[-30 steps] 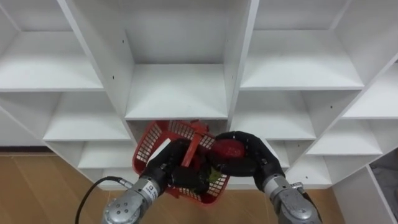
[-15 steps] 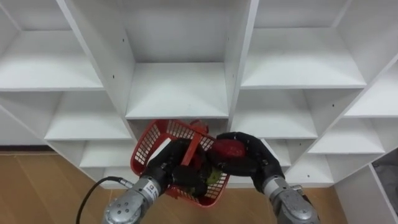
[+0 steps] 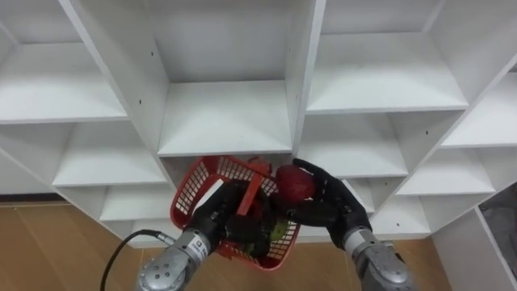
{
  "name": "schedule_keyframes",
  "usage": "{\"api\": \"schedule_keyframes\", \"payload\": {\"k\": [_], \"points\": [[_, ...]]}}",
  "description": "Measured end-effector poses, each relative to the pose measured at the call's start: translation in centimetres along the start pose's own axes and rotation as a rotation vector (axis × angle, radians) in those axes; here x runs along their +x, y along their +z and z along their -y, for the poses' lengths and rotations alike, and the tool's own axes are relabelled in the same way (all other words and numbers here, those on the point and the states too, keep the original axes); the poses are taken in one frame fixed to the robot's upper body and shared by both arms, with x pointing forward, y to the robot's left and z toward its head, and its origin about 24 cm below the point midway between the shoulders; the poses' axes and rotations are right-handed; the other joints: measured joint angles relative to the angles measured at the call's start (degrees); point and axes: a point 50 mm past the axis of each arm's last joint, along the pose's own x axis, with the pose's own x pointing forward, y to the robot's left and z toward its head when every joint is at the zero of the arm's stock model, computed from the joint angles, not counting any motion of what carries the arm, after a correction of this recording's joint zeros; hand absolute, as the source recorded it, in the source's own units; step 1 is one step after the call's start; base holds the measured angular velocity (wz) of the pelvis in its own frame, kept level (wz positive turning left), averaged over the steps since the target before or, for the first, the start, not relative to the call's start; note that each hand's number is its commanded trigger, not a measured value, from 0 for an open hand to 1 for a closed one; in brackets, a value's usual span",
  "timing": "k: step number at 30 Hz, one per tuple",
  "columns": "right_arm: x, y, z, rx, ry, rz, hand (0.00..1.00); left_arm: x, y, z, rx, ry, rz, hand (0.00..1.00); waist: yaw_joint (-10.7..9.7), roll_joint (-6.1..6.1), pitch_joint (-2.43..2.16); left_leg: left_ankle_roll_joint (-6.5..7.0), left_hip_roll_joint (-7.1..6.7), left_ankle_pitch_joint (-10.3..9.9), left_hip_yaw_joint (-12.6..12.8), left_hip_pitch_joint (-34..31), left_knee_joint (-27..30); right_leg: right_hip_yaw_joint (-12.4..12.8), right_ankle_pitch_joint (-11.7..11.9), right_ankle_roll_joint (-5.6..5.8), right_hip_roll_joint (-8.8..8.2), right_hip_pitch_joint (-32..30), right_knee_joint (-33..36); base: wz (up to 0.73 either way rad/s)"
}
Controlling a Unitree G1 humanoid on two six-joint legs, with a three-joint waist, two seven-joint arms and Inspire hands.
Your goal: Collect fruits from the closet
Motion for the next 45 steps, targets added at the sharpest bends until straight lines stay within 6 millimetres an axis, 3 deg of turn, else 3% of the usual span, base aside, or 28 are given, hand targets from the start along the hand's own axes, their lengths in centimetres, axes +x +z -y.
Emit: {"api": "schedule_keyframes", "payload": {"k": [31, 45], "points": [[0.06, 0.13, -0.21, -0.004, 0.008, 0.007, 0.0, 0.06, 0.02, 0.08, -0.003, 0.001, -0.002, 1.0, -0.08, 0.44, 0.06, 0.0, -0.01, 0.0, -0.02, 0.12, 0.07, 0.11, 0.0, 0.0, -0.02, -0.03, 0.12, 0.0], [-0.06, 0.0, -0.06, -0.005, 0.005, 0.0, 0.0, -0.19, -0.34, 0.07, -0.009, 0.014, -0.014, 1.0, 0.11, -0.66, 0.25, 0.0, -0.09, 0.0, 0.02, 0.51, 0.08, 0.44, -0.02, 0.02, -0.01, 0.31, -0.29, 0.0]]}}
